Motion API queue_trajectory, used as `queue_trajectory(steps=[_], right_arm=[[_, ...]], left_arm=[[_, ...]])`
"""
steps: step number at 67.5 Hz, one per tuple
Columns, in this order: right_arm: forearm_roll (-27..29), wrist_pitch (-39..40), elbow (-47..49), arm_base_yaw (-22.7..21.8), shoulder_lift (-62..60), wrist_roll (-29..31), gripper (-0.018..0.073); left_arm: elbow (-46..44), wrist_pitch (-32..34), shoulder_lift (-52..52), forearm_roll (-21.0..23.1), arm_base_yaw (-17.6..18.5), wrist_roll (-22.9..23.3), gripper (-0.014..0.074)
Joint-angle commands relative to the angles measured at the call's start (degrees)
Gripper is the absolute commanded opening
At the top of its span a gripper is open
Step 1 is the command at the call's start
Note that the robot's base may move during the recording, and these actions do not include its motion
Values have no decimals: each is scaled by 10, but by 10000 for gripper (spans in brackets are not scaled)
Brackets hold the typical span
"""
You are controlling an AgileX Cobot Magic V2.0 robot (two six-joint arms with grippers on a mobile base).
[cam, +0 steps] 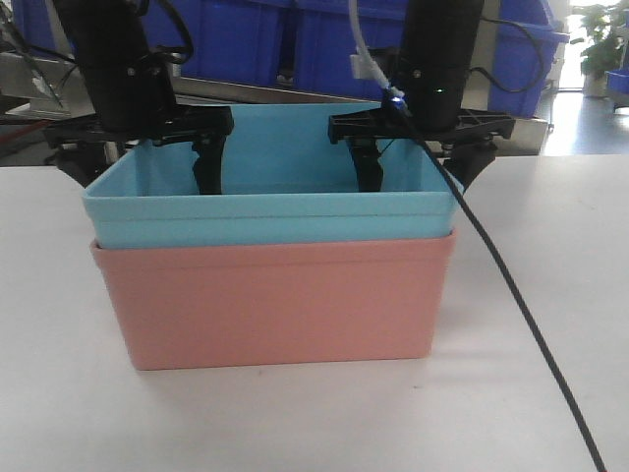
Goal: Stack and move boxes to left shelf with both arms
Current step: 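Lower both grippers onto the rims of the stacked bins and grip, then lift the stacked bins off the table with both grippers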
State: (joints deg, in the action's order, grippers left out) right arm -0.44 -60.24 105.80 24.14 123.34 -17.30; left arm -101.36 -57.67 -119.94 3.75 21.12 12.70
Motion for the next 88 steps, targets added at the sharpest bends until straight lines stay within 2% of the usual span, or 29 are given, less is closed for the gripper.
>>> queue_trajectory(steps=[1, 12, 20, 25, 34, 43, 48, 88], right_arm=[[-1, 14, 15, -1, -16, 10, 624], [-1, 12, 15, -1, -7, 10, 624], [-1, 13, 15, -1, -7, 10, 591], [-1, 11, 15, -1, -7, 10, 515], [-1, 7, 15, -1, -7, 10, 301], [4, 6, 15, -1, -7, 10, 127], [8, 5, 15, -1, -7, 10, 46], [11, 6, 26, -1, -31, 10, 50]], left_arm=[[-19, 16, 23, 10, -1, 5, 561], [-19, 15, 10, 19, -1, 5, 528], [-19, 15, 9, 24, -1, 5, 441], [-19, 15, 9, 24, -1, 5, 349], [-19, 14, 9, 24, -1, 5, 175], [-19, 13, 9, 27, -1, 5, -13], [-19, 11, 9, 31, -1, 5, 1], [-19, 7, 24, 39, -1, -2, -3]])
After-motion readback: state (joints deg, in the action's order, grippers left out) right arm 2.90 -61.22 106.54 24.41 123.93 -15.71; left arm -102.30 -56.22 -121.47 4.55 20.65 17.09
